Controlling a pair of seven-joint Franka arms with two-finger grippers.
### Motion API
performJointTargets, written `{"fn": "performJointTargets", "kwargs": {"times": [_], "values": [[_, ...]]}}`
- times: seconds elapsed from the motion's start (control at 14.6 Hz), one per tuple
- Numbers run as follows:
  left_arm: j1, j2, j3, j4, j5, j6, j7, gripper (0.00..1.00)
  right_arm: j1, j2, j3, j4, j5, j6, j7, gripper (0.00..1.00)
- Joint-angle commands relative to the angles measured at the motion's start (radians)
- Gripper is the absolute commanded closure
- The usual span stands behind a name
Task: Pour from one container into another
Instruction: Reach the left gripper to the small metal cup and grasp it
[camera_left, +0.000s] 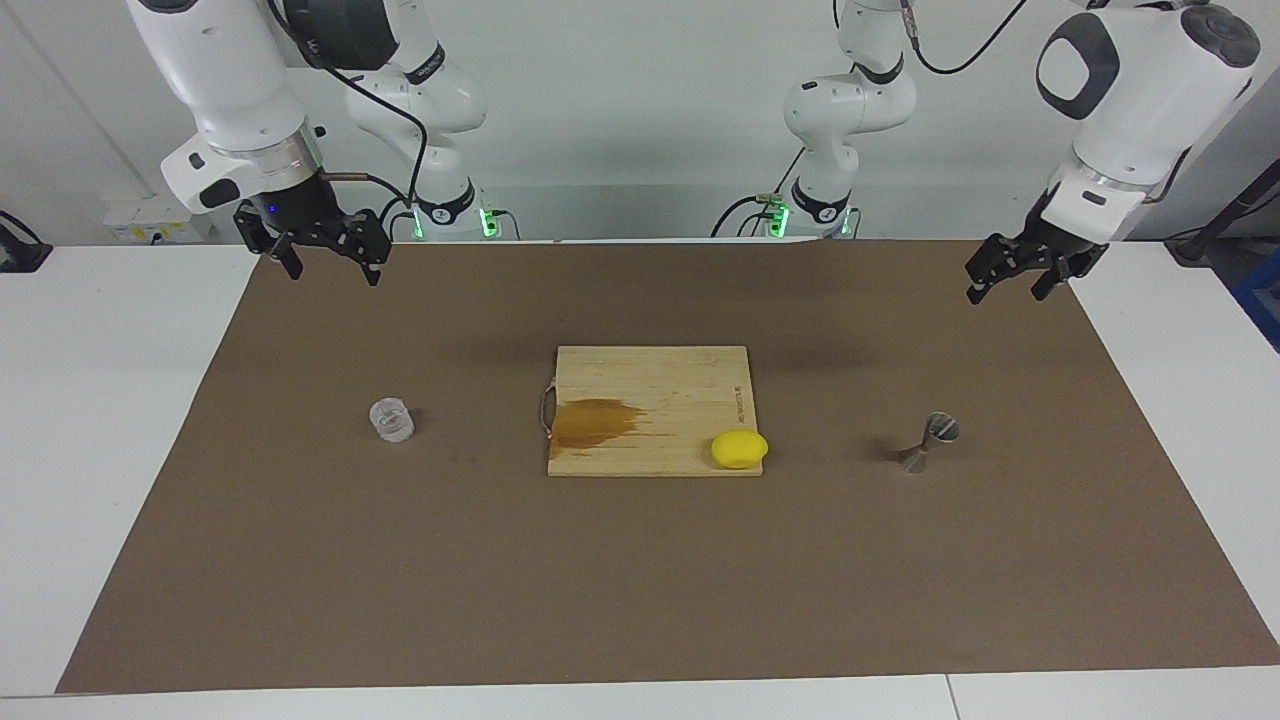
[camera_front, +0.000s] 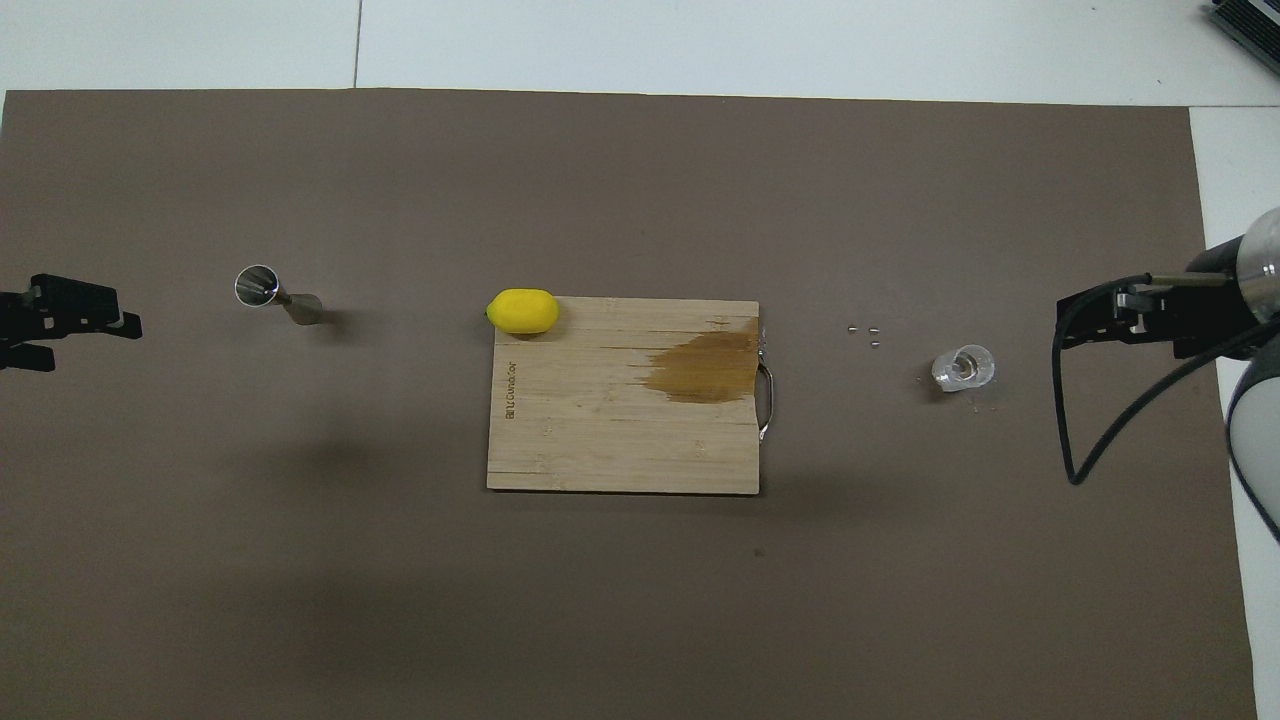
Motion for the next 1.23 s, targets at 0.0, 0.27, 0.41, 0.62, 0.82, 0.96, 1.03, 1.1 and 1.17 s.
{"fn": "performJointTargets", "kwargs": {"times": [0.0,0.27,0.41,0.62,0.82,0.96,1.03,1.1,1.17], "values": [[0.102,0.005,-0.009,-0.135,-0.205,0.107,-0.101,0.00,-0.009,0.002,0.008,0.008,-0.006,-0.015,-0.021,0.00],[0.139,0.005,-0.009,-0.281,-0.470,0.209,-0.377,0.00,-0.004,0.000,0.008,0.007,-0.004,-0.018,-0.024,0.00],[0.139,0.025,-0.010,-0.312,-0.598,0.257,-0.529,0.00,-0.006,0.000,0.010,-0.003,-0.003,-0.006,-0.061,0.00],[0.124,0.082,-0.010,-0.328,-0.777,0.312,-0.790,0.00,-0.006,-0.001,0.008,-0.006,0.016,-0.006,-0.075,0.00],[0.119,0.155,-0.016,-0.326,-0.876,0.308,-0.896,0.00,-0.004,-0.001,0.008,-0.007,0.016,-0.006,-0.069,0.00],[0.116,0.172,-0.018,-0.331,-0.940,0.311,-0.947,0.00,-0.003,-0.003,0.008,-0.007,0.017,-0.006,-0.067,0.00],[0.104,0.184,-0.018,-0.334,-0.989,0.312,-0.979,0.00,-0.003,-0.003,0.008,-0.007,0.016,-0.006,-0.067,0.00],[0.096,0.194,-0.018,-0.335,-1.024,0.312,-1.001,0.00,-0.004,-0.003,0.008,-0.007,0.016,-0.006,-0.067,0.00],[0.095,0.197,-0.018,-0.335,-1.055,0.311,-1.003,0.00,-0.003,-0.003,0.008,-0.007,0.016,-0.006,-0.066,0.00]]}}
